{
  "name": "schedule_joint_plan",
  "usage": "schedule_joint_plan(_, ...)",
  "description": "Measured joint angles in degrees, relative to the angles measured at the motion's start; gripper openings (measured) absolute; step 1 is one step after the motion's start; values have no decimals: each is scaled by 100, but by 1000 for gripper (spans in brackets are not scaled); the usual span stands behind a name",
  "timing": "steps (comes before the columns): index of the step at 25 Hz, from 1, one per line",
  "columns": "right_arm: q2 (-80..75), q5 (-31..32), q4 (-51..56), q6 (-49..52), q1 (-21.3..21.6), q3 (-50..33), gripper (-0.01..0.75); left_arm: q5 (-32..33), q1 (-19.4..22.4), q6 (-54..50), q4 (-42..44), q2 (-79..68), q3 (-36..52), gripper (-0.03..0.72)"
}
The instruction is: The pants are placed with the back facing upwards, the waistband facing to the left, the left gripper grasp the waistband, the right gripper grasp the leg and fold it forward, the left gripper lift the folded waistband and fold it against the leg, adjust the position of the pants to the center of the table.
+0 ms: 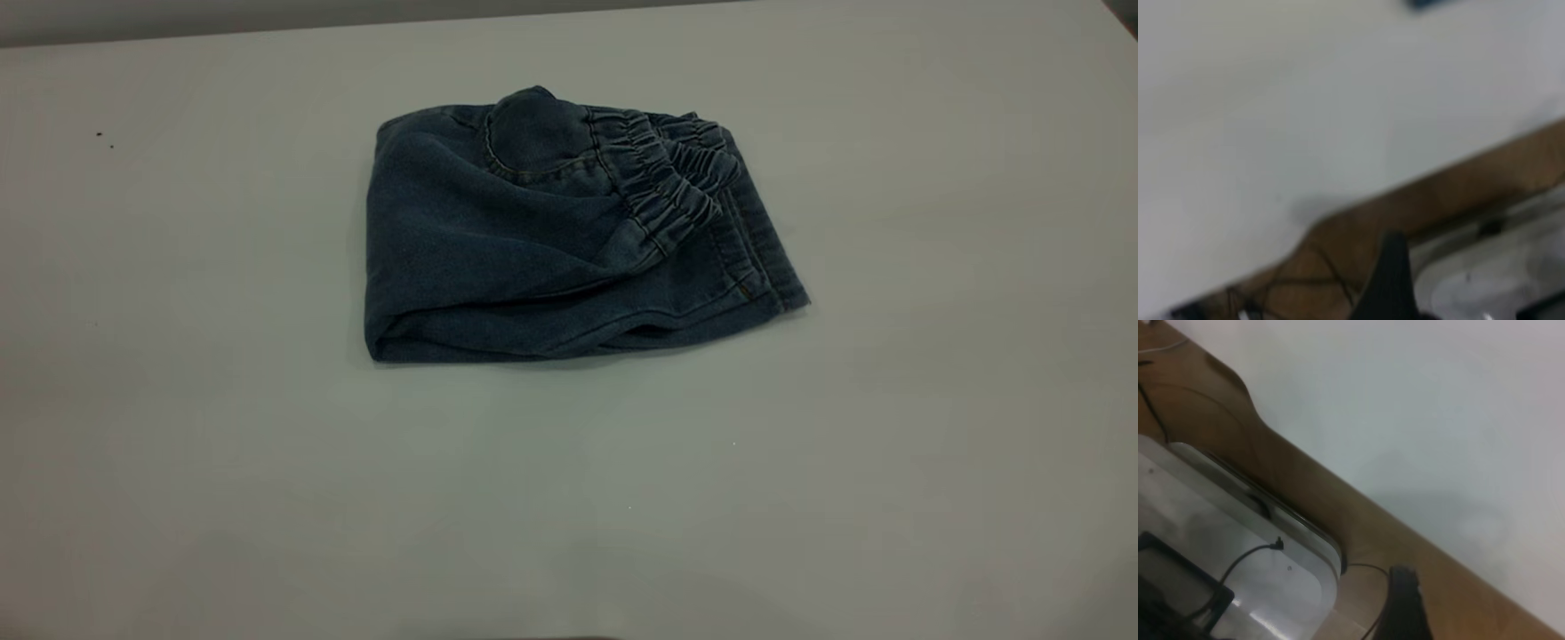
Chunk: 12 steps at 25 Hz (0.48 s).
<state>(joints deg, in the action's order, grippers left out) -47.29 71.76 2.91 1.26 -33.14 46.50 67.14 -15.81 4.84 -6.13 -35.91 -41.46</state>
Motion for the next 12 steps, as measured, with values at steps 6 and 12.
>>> schedule_joint_plan(6, 1222, -375, -74, 134, 0, -912, 468, -53, 0, -89, 5, 391, 732, 590)
schedule_joint_plan(12, 2091, -744, -74, 349, 0, -1717, 468, -366, 0, -90, -1, 595, 1054, 590)
